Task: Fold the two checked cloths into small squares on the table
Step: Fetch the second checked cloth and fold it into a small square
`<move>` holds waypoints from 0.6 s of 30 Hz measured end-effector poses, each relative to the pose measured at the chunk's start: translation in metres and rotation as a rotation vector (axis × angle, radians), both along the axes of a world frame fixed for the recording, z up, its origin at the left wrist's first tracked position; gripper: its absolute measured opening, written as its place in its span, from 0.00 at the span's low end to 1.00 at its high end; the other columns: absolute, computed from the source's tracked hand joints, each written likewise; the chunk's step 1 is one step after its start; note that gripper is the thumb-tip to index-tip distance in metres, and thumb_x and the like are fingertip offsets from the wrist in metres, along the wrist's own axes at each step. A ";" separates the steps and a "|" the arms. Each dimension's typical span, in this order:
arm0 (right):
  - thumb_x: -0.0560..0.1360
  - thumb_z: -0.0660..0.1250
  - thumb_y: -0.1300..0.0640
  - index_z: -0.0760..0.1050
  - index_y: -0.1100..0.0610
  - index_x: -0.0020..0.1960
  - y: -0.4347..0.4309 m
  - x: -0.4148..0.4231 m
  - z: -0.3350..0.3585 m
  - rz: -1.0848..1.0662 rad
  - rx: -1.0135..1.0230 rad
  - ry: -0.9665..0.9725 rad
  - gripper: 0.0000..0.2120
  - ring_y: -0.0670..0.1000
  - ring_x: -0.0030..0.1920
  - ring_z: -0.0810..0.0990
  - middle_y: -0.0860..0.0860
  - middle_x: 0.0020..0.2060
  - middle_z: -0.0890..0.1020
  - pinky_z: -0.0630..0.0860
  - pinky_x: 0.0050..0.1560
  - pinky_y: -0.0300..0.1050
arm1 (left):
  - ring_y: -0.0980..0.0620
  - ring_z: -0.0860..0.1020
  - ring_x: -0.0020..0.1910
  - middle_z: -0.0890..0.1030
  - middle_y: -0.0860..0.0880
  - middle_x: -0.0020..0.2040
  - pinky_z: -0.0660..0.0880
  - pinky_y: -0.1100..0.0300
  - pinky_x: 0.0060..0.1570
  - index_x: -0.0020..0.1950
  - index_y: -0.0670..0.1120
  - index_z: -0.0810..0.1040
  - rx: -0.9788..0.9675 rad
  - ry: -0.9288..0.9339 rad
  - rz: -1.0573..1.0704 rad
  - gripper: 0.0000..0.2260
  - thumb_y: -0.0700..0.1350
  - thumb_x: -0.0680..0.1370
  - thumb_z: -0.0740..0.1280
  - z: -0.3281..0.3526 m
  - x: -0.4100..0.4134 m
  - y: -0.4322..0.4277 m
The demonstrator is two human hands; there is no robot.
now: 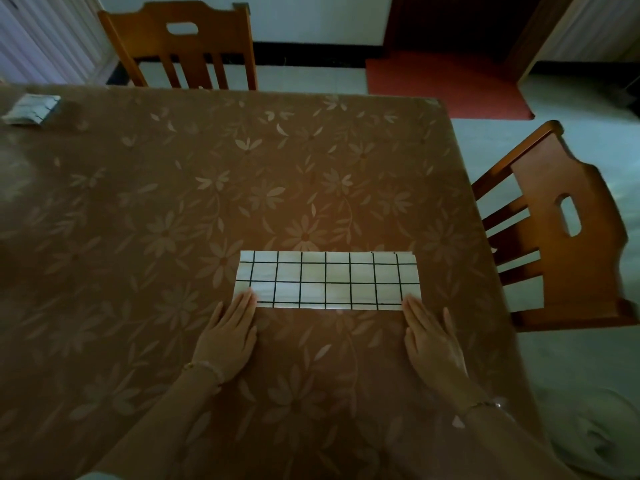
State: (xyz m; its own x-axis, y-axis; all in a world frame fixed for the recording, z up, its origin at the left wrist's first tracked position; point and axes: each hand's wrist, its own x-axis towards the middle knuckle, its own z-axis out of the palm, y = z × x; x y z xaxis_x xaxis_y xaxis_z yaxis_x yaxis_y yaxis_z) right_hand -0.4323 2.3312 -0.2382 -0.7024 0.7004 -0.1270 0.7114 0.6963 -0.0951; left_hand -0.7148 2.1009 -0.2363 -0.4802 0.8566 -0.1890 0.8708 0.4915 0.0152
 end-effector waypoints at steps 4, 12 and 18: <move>0.77 0.48 0.52 0.72 0.56 0.66 0.010 -0.007 0.010 0.027 0.016 0.097 0.23 0.46 0.66 0.71 0.49 0.65 0.74 0.48 0.74 0.53 | 0.53 0.52 0.74 0.55 0.49 0.75 0.46 0.51 0.71 0.74 0.43 0.54 0.007 -0.067 0.036 0.32 0.56 0.74 0.38 0.008 0.004 0.005; 0.78 0.57 0.60 0.68 0.55 0.69 0.049 -0.063 0.036 0.034 -0.094 0.241 0.19 0.47 0.69 0.66 0.49 0.68 0.71 0.53 0.72 0.45 | 0.43 0.73 0.62 0.75 0.44 0.60 0.70 0.52 0.60 0.65 0.41 0.70 0.636 -0.913 0.933 0.14 0.41 0.80 0.57 0.050 0.080 0.053; 0.78 0.54 0.61 0.63 0.54 0.72 0.080 -0.099 0.043 0.120 -0.269 0.099 0.22 0.48 0.70 0.63 0.49 0.71 0.66 0.51 0.73 0.51 | 0.43 0.74 0.58 0.76 0.43 0.54 0.72 0.49 0.57 0.62 0.39 0.68 0.826 -1.805 1.339 0.11 0.37 0.79 0.58 0.065 0.117 0.086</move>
